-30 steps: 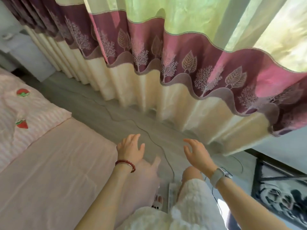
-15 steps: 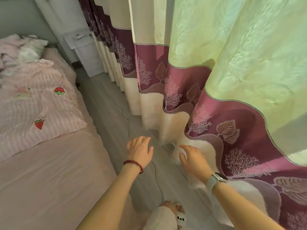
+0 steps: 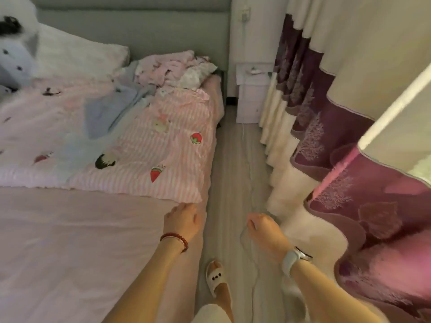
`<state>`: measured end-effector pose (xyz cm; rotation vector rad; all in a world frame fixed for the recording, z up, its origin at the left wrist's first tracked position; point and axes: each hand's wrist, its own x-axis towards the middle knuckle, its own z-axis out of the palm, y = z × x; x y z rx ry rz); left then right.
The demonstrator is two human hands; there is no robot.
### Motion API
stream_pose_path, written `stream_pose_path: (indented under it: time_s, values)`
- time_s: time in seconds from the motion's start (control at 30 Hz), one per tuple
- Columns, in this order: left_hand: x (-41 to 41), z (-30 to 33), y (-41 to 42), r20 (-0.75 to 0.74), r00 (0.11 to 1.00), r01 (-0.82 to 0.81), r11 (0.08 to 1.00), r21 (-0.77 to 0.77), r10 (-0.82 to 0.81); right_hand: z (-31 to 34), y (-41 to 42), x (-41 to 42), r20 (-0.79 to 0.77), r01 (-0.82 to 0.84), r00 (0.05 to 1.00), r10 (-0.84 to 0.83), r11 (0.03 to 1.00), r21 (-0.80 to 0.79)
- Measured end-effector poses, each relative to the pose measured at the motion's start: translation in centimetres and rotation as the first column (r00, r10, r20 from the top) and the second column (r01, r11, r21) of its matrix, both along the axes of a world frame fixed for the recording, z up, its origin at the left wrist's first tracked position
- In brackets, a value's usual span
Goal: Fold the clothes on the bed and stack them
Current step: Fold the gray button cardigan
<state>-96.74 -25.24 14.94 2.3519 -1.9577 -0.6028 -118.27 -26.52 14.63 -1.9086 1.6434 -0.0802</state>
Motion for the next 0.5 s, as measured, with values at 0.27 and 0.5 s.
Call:
stream_pose_path:
  time_s: [0.27,0.5]
  values:
    - [10.0,2.6,-15.0,-0.185,0.932,-0.329,0.941,-0.078,0.311,1.9,-19.3,11.7,0.003,-0.233,0.972,0.234,0.972,-0.041]
    - [18.9,2.1,-27.4,-0.251,0.811,-0.56,0.825,-0.071,0.529,0.6,-34.8,21.8,0.082,-0.471,0.88,0.468,0.881,0.028]
